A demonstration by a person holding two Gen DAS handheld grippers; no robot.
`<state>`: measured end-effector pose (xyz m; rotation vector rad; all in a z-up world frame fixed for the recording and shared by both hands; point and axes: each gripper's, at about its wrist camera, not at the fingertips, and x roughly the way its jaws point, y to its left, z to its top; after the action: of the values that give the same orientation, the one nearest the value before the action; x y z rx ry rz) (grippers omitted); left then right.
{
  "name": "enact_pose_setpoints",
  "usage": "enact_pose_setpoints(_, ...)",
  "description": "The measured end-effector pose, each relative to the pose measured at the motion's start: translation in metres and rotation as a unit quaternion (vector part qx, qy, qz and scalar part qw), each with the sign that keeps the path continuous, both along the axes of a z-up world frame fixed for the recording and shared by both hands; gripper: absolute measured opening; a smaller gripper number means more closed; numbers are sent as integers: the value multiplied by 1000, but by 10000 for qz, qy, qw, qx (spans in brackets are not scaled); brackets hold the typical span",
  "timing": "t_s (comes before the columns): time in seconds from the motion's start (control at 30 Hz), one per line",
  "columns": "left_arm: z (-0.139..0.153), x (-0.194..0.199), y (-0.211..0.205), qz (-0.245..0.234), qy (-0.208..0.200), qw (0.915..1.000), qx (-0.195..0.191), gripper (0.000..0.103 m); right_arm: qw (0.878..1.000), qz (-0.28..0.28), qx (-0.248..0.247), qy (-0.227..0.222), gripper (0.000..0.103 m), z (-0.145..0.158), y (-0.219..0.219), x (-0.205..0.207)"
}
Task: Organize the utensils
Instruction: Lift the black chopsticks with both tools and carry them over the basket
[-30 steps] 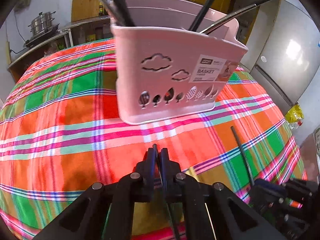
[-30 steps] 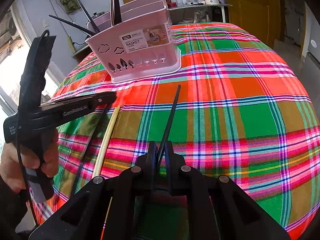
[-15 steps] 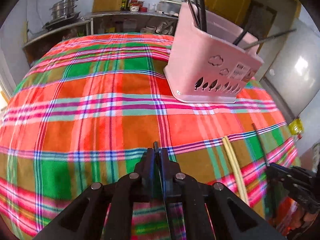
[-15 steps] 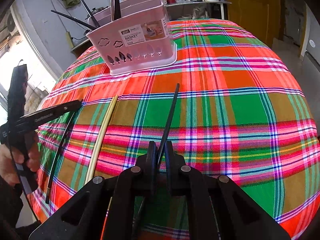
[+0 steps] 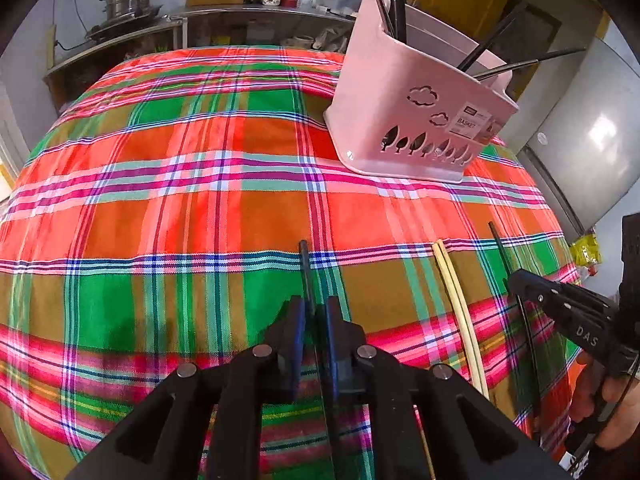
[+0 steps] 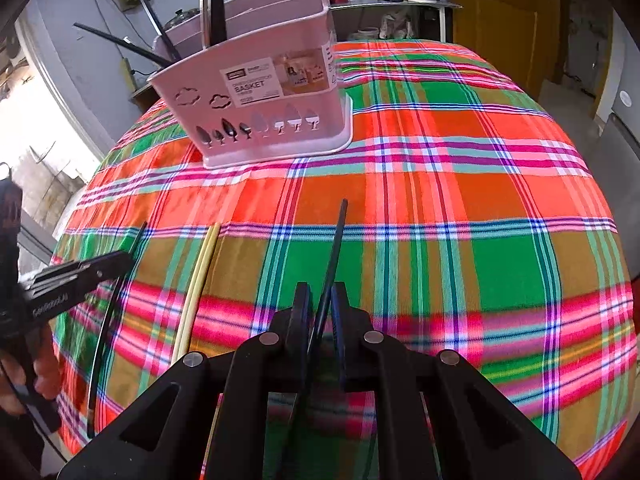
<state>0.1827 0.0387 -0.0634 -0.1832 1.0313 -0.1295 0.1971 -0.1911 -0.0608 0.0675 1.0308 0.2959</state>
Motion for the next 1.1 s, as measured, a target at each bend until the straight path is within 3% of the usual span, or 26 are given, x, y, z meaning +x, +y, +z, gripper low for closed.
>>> enact_pose_setpoints(0.33, 2, -2, -10, -37, 16, 9992, 403, 7, 9999, 63, -95, 94, 7, 0, 9, 10)
enact_pose_setpoints(0.6, 15, 0, -4, -9, -54, 9998, 169, 4, 9996, 217, 124, -98, 5, 19, 13, 6)
enact_pose_setpoints(0.8, 60, -6, -1, -43, -523, 9986, -6, 4, 9977, 226, 311, -566, 5, 61, 11, -2)
enact_pose_setpoints(1.1, 145, -13, -7, -205, -1407, 9898, -33, 4, 9892, 224, 439, -1382, 5, 128, 5, -14)
